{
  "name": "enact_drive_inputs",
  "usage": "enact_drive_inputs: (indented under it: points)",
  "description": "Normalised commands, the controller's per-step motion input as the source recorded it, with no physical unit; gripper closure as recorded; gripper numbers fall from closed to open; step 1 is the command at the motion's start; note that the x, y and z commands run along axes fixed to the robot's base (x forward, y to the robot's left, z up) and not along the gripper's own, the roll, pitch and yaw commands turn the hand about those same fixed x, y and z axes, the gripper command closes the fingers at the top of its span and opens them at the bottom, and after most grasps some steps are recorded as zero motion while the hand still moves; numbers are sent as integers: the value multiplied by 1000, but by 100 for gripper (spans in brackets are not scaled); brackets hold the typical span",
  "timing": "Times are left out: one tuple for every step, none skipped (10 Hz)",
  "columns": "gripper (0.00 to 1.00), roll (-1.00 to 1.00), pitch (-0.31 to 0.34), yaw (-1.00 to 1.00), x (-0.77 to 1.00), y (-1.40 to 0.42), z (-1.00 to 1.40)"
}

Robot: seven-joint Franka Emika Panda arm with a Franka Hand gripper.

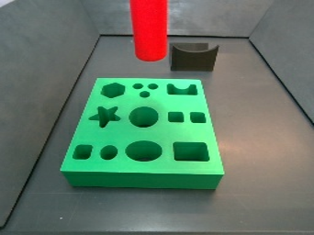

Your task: Insert the round object.

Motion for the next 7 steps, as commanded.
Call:
enact_drive_inputs:
  points:
    - [100, 77, -30, -77, 406, -423, -1000]
    - [100, 96, -19, -51, 377, -389, -1000]
    - [100, 127, -9, -43, 340, -351, -1000]
    - [100, 116, 0, -49, 294, -291, -940]
    - [100, 31, 0, -34, 117, -114, -577]
    - [100, 40, 0, -11, 57, -60, -463]
    - [100, 31, 0, -17, 0, -49, -429]
